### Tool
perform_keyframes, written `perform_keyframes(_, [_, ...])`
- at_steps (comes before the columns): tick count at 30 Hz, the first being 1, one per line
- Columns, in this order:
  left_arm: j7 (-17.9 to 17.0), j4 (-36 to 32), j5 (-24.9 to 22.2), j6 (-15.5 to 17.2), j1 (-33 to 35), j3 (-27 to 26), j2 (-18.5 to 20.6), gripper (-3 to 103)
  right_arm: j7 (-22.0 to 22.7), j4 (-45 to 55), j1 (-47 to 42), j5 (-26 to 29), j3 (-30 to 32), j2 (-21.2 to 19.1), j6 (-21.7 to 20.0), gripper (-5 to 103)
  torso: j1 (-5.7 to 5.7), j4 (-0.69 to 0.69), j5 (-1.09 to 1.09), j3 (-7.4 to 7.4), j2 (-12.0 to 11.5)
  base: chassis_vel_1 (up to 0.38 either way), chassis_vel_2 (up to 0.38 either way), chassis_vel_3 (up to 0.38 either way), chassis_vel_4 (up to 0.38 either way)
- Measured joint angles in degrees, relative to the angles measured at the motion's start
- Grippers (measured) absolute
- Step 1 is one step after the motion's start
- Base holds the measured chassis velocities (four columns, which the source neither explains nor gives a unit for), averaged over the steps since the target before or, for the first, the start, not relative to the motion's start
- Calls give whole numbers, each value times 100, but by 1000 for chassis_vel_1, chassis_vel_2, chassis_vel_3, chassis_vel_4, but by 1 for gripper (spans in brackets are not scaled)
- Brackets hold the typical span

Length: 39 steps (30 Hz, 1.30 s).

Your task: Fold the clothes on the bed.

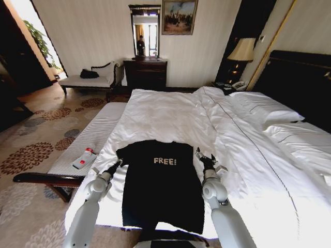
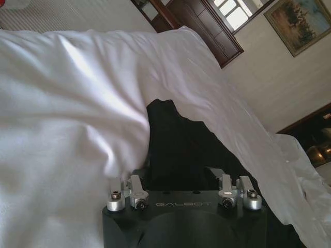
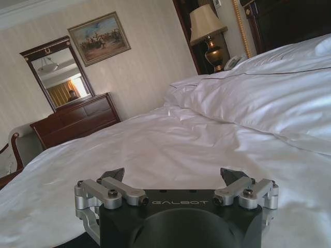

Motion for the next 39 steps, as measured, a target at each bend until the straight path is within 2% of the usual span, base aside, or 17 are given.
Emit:
perform_keyframes(1, [-6,-40,1,1,18,-6,-11,68,0,0,1,1,0,-2,0,100,0,-1,0,0,0,0,0,0,0])
perform_keyframes(2, [-6,-40,1,1,18,-6,-11,68,0,0,1,1,0,-2,0,100,0,-1,0,0,0,0,0,0,0])
perform_keyframes(5, [-6,-225,-32,30,146,-99,7,85,2,-1,4,34,19,-37,0,100,1,0,1,0,0,0,0,0,0])
perform_keyframes(8, [1,-218,-29,35,166,-114,30,90,4,-14,7,56,34,-52,0,100,0,1,1,0,0,0,0,0,0])
perform_keyframes(10, [3,-110,-11,22,97,-97,5,97,7,-26,7,66,36,-55,1,100,-1,1,0,0,0,0,0,0,0])
perform_keyframes(13, [3,36,11,-7,-50,-31,-66,101,15,-32,4,67,28,-55,2,100,-1,0,0,0,0,0,0,0,0])
perform_keyframes(16, [3,115,29,-17,-140,23,-105,98,21,-32,3,66,21,-55,2,100,-1,-1,0,0,0,0,0,0,0])
perform_keyframes(17, [3,168,46,-22,-205,65,-127,97,28,-30,4,66,21,-61,2,100,0,-1,0,0,0,0,0,0,0])
perform_keyframes(18, [3,202,54,-25,-258,100,-144,88,35,-24,4,67,23,-70,2,100,0,-1,0,0,0,0,0,0,0])
perform_keyframes(20, [4,211,54,-26,-288,117,-149,88,40,-20,2,70,27,-79,2,100,0,0,0,1,-1,0,0,0,0])
perform_keyframes(25, [11,228,51,-41,-340,136,-112,66,60,-10,-37,84,58,-112,2,100,-1,0,0,1,0,0,0,0,0])
perform_keyframes(26, [11,228,51,-41,-340,136,-112,66,60,-10,-37,84,58,-112,2,100,-1,0,0,1,0,0,0,0,0])
perform_keyframes(29, [18,197,46,-64,-337,119,-87,49,70,-1,-55,85,64,-114,2,100,0,0,-1,0,0,0,0,0,0])
perform_keyframes(30, [18,197,46,-64,-337,119,-87,49,70,-1,-55,85,64,-114,2,100,0,0,-1,0,0,0,0,0,0])
perform_keyframes(35, [23,53,18,-71,-304,52,7,28,76,6,-75,76,59,-95,4,100,-1,0,0,0,0,0,0,0,0])
perform_keyframes(36, [23,53,18,-71,-304,52,7,28,76,6,-75,76,59,-95,4,100,-1,0,0,0,0,0,0,0,0])
perform_keyframes(39, [23,-12,-17,-73,-314,27,108,11,78,9,-89,59,47,-74,8,100,0,1,-1,1,0,0,0,0,0])
